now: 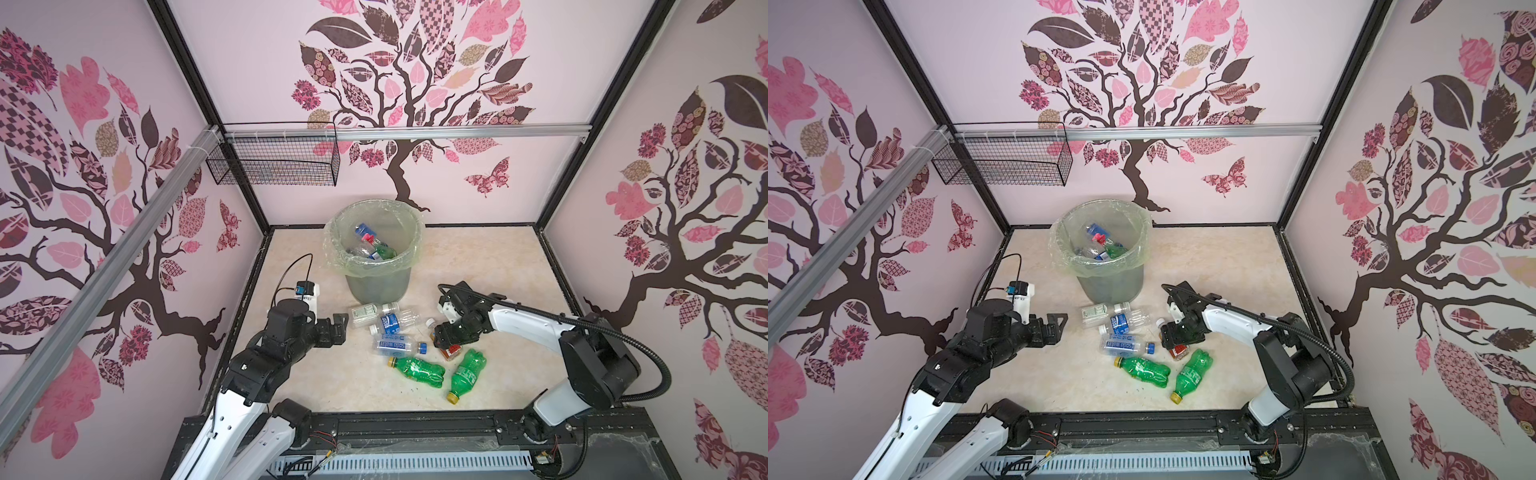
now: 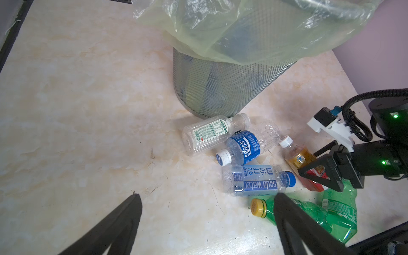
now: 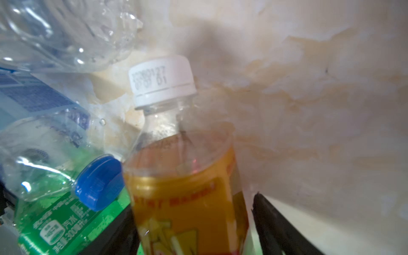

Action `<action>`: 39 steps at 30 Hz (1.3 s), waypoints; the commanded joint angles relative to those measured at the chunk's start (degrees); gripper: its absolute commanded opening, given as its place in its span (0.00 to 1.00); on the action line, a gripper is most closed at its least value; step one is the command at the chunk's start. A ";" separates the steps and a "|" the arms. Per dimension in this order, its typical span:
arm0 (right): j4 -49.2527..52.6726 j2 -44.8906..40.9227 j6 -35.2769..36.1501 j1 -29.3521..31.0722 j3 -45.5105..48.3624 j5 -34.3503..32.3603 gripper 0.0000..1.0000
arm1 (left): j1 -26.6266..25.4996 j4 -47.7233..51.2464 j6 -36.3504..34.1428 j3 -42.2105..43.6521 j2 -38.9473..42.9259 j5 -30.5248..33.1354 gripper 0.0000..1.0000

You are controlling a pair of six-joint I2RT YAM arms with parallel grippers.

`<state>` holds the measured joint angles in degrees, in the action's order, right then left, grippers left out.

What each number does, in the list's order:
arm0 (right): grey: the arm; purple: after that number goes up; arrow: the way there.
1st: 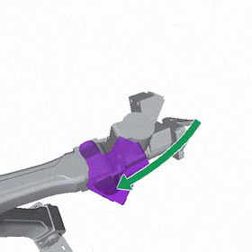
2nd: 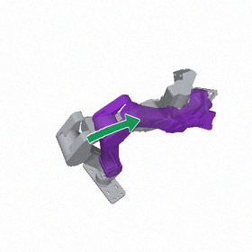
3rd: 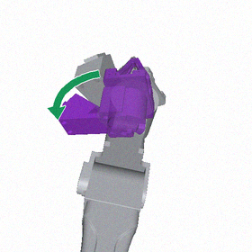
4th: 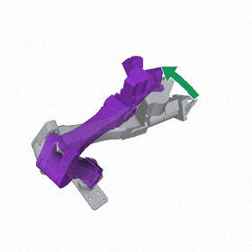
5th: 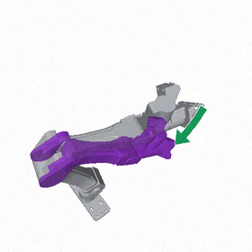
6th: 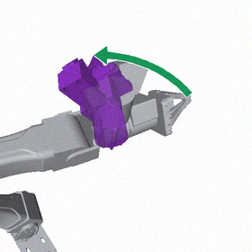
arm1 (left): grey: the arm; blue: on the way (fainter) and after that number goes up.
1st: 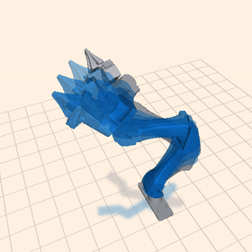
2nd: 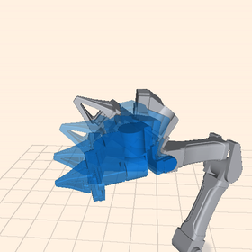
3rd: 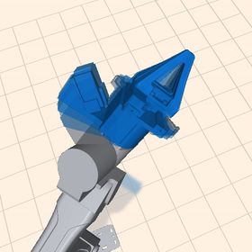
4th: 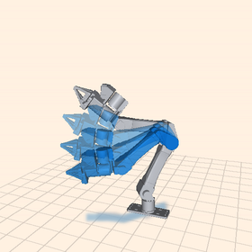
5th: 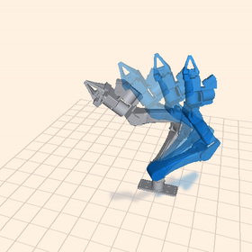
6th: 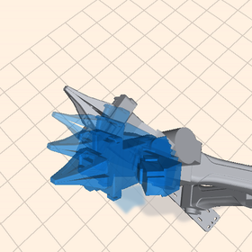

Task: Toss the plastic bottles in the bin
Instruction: 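Lift the tea bottle with the right gripper toward the bin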

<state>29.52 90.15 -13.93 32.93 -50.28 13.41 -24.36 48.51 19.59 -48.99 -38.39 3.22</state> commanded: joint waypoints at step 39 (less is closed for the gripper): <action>-13.15 -37.88 1.62 -6.15 -6.26 -1.33 0.48 | 0.28 0.57 0.27 0.75 4.91 8.69 0.98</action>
<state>19.79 54.22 -13.63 26.65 -55.66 7.84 -24.36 48.99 19.88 -49.01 -33.98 11.22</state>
